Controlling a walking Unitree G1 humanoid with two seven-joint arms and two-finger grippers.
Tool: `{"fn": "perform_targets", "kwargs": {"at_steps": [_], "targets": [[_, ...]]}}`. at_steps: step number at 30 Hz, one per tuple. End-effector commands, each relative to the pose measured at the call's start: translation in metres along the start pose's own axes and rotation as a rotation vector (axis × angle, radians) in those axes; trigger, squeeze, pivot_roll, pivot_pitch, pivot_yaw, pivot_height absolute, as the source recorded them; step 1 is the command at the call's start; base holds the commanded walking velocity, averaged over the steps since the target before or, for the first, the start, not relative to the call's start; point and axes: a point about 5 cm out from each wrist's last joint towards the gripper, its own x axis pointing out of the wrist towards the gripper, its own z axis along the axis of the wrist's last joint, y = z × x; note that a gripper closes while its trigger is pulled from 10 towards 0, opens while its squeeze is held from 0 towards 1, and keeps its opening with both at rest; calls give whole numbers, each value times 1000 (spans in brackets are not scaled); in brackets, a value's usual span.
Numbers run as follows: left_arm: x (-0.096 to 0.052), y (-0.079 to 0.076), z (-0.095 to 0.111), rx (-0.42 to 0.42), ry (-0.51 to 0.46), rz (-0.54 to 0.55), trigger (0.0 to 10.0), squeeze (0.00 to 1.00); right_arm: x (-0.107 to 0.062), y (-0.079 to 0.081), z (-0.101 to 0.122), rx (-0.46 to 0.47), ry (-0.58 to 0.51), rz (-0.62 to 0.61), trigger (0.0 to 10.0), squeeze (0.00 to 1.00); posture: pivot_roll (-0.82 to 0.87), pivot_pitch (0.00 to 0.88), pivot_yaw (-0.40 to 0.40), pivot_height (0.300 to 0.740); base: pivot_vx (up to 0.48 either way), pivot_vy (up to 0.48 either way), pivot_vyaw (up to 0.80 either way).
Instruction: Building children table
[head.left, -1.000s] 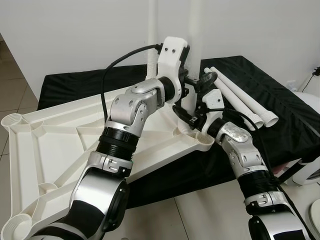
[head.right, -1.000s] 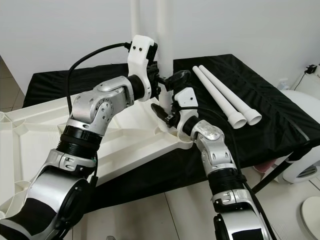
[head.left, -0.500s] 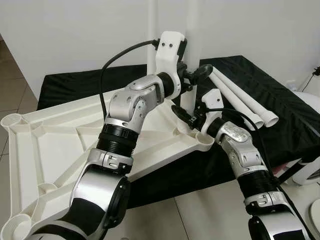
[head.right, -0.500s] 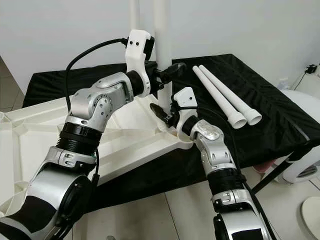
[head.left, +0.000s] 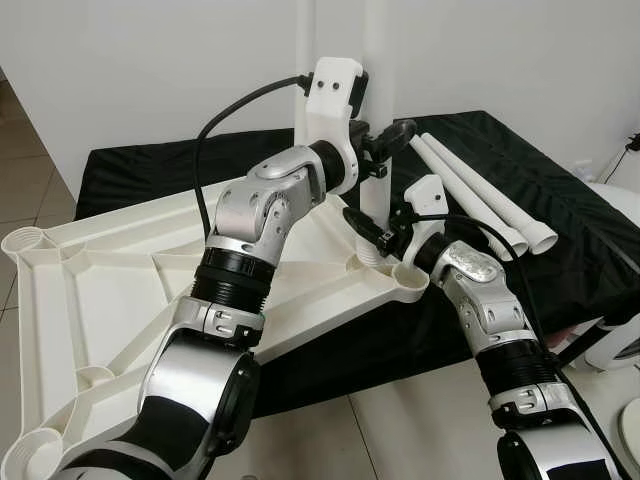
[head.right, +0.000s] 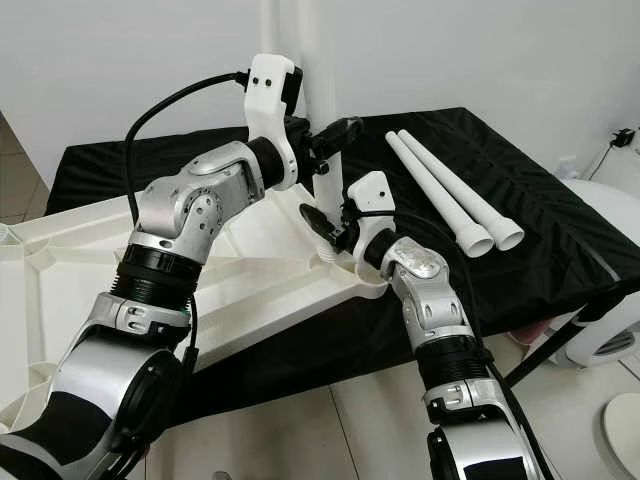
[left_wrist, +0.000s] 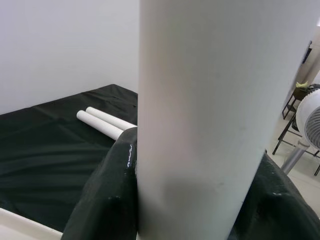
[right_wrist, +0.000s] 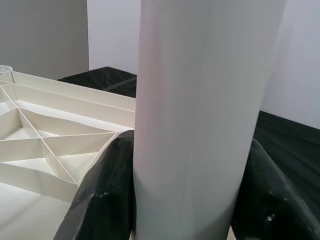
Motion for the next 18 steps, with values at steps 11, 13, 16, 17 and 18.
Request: {"fn": "perform_targets", "kwargs": {"at_steps": [11, 13, 16, 17, 18], "targets": [[-3, -2, 22, 216, -101, 153, 10000, 0, 4, -7, 6, 14, -9, -204, 10000, 0, -84, 6, 14, 740, 0, 0, 0], [-3, -3, 22, 227, -105, 159, 10000, 0, 5, -6, 6, 22, -11, -218, 10000, 0, -84, 6, 13, 740, 0, 0, 0], [-3, -5, 23, 248, -110, 170, 10000, 0, 7, -4, 6, 35, -12, -252, 10000, 0, -83, 7, 13, 740, 0, 0, 0], [-3, -6, 23, 261, -111, 176, 10000, 0, 9, -4, 6, 40, -11, -274, 10000, 0, -83, 7, 13, 740, 0, 0, 0], [-4, -6, 23, 270, -113, 180, 10000, 0, 9, -4, 6, 42, -11, -287, 10000, 0, -83, 7, 13, 740, 0, 0, 0]]}}
